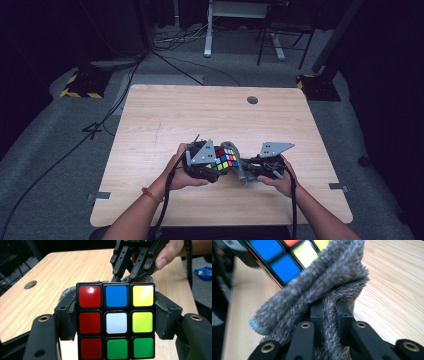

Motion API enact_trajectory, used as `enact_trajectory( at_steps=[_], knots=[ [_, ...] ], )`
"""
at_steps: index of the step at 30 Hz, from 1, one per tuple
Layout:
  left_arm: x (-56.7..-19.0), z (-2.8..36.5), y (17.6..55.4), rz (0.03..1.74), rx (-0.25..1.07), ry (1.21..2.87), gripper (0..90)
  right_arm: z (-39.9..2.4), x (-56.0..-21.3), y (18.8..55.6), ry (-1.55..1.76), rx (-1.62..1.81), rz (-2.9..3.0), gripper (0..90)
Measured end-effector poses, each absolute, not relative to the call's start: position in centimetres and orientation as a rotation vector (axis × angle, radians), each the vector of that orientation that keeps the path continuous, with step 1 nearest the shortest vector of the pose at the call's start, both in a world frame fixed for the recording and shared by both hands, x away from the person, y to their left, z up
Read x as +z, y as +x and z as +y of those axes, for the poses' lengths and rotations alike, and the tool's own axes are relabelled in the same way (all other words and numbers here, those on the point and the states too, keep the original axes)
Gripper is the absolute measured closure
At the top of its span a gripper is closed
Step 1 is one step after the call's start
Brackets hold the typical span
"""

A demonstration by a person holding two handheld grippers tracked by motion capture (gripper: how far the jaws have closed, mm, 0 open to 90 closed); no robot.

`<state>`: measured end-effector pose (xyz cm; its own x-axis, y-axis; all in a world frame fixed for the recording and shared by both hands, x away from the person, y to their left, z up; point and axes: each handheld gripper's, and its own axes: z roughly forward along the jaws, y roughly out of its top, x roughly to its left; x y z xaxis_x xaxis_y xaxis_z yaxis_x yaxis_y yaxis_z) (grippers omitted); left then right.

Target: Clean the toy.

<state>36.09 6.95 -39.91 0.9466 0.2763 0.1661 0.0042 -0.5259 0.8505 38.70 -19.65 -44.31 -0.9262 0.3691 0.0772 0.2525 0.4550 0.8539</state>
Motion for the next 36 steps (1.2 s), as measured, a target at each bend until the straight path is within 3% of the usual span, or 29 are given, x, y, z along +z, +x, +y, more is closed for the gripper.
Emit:
enact_trajectory(
  at_steps=[22,36],
  knots=[
    [-41.4,5.9,36.4,0.192,0.353,2.205,32.9,-20.4,-42.2,37.5,0.457,1.685,2.454,79.9],
    [-40.5,6.6,36.5,0.211,0.342,2.144,33.2,-19.5,-43.4,37.9,0.502,1.442,2.556,79.9]
  ],
)
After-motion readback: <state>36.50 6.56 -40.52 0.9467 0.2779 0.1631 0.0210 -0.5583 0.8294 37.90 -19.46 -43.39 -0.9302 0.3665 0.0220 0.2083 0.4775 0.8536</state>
